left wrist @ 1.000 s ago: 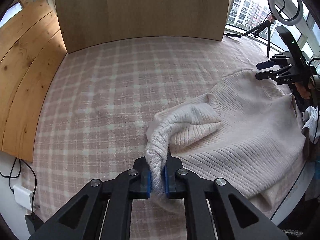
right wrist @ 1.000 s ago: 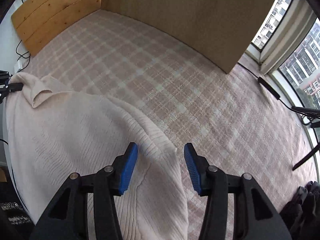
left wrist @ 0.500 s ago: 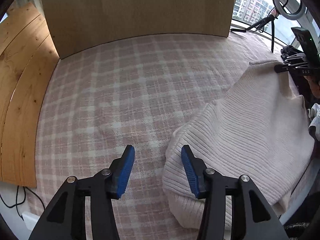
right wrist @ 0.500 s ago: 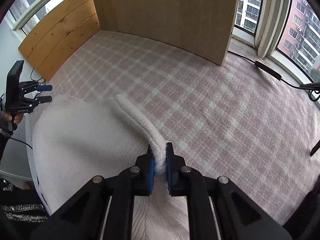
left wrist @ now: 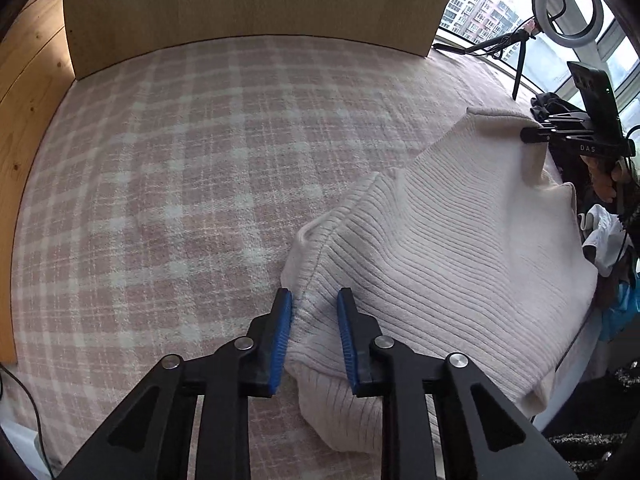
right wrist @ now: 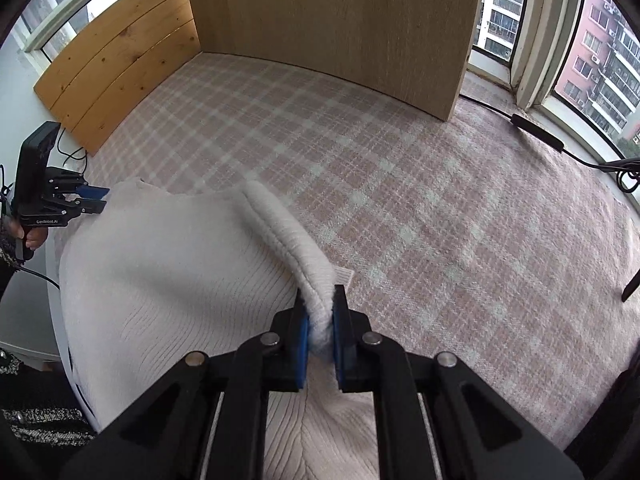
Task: Fold clothes
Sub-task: 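Lift the sweater with both grippers and shake it out, then lay it flat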
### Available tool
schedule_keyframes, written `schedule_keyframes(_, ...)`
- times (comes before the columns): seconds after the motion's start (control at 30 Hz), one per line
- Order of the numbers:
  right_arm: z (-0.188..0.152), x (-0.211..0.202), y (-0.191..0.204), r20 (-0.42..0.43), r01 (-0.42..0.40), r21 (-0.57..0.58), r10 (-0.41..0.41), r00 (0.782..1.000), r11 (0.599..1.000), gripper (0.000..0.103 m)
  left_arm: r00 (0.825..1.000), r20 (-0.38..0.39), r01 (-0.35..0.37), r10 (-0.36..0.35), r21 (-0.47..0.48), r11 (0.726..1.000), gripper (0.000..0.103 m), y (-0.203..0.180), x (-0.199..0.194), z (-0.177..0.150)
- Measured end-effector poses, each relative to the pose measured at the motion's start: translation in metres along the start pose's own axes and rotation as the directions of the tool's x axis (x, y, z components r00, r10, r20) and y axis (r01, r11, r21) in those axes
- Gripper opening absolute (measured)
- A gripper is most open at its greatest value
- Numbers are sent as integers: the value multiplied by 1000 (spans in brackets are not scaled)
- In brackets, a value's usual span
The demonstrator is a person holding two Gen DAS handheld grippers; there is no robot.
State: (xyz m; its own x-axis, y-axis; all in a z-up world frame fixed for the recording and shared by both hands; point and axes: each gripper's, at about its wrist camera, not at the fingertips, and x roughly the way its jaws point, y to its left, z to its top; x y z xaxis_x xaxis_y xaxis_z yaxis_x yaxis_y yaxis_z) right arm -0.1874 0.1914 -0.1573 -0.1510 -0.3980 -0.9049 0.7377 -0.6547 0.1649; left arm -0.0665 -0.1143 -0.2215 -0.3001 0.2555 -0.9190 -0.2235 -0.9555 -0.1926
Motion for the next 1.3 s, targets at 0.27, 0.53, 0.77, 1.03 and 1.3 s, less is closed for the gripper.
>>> schedule_keyframes(0.27, -2, -52, 15, 132, 65, 37, -70, 989, 997, 9, 967, 237, -73, 87, -69, 995, 5, -13, -75, 7)
schedule_keyframes(0.53, 27, -239, 42, 509, 155, 118, -194, 838, 981, 9, 781, 588, -202, 208, -76, 976, 5, -47, -265, 78)
schedule_keyframes(0.77, 9, -387, 118, 737, 248, 90, -232, 635, 964, 9, 537, 816, -320, 212, -36, 947, 5, -100, -422, 54)
schedule_keyframes(1.03, -51, -435, 165, 820, 277, 94, -232, 523, 956, 9, 411, 896, -337, 171, -25, 941, 5, -125, -493, -1)
schedule_keyframes(1.3, -55, -439, 151, 834, 290, 150, -278, 477, 945, 9, 417, 897, -332, 145, 1, 943, 5, -138, -486, 18)
